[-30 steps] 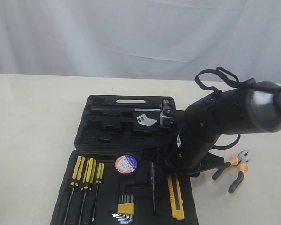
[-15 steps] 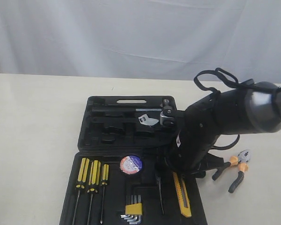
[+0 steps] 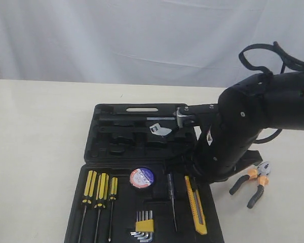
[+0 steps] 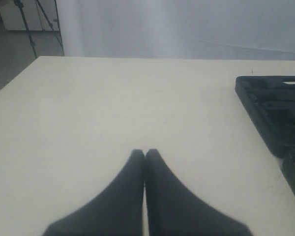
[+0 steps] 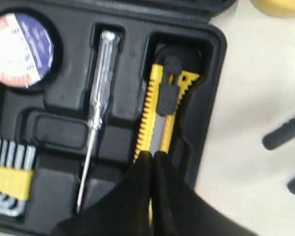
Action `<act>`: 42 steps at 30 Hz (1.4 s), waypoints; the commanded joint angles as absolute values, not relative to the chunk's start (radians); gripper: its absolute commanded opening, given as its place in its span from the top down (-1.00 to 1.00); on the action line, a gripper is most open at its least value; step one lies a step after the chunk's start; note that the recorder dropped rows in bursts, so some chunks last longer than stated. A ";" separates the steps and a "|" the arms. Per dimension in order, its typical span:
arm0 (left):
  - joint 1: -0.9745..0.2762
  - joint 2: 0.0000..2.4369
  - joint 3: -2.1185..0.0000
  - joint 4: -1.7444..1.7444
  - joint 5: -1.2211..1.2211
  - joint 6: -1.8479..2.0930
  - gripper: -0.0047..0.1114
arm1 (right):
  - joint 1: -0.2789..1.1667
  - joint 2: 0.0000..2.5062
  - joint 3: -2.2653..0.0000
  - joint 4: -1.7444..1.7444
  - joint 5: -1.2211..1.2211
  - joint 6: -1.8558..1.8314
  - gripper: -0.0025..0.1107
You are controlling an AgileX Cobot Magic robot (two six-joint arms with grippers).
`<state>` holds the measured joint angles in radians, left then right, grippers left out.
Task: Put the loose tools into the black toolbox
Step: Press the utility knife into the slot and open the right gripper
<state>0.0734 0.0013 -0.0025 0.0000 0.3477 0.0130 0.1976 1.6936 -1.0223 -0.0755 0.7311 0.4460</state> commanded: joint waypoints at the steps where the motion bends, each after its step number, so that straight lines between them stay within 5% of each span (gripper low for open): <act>1: 0.069 0.000 0.000 0.000 0.342 0.007 0.92 | 0.194 1.688 -1.023 -0.079 0.768 0.351 0.96; 24: 0.069 0.000 0.000 0.000 0.342 0.007 0.92 | 0.194 1.889 -1.023 0.037 0.704 0.130 0.96; 42: 0.069 0.000 0.000 0.000 0.342 0.007 0.92 | 0.187 1.785 -1.024 0.035 0.631 0.141 0.96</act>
